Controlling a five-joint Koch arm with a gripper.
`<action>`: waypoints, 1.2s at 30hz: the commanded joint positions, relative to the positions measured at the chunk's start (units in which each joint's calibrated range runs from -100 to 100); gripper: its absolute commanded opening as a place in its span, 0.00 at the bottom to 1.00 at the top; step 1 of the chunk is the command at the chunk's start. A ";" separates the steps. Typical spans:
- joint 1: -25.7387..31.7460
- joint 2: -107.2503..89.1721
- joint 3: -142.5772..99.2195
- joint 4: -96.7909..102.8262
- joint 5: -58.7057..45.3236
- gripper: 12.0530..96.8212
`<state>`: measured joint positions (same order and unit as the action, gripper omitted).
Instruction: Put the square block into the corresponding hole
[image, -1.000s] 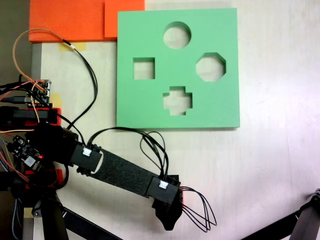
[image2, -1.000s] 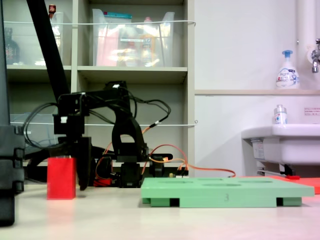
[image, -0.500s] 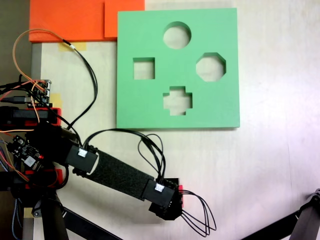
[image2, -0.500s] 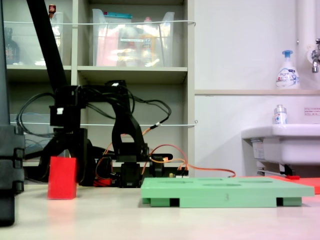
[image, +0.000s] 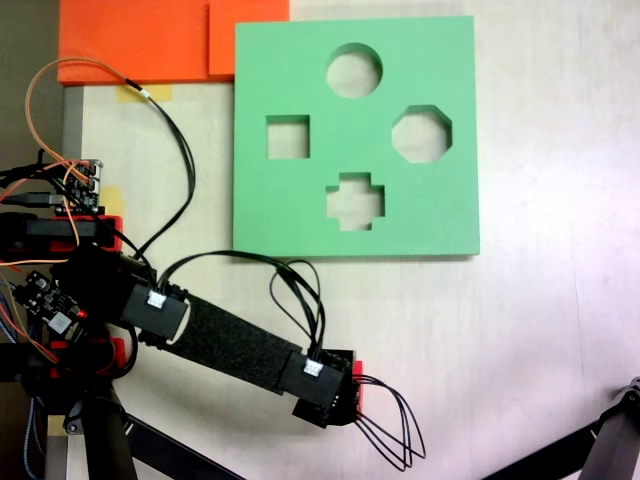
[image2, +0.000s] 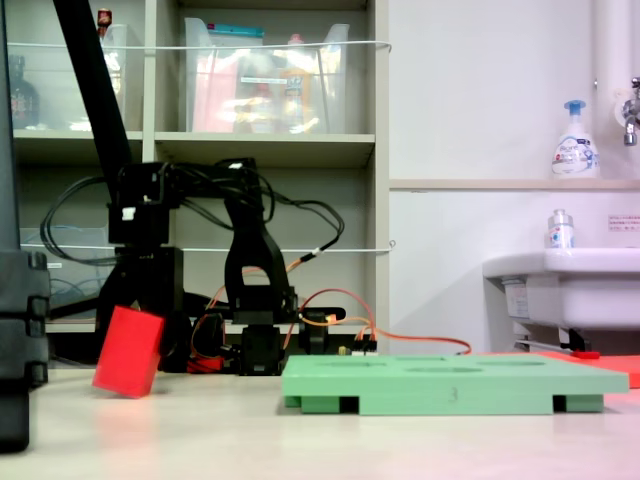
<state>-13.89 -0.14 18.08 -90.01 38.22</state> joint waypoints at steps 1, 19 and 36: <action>0.00 -3.63 0.37 -7.48 0.88 0.14; 14.60 -38.13 -2.23 -9.99 16.26 0.14; 38.05 -18.30 4.35 -9.99 34.77 0.14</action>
<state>22.88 -18.06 18.18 -95.59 70.50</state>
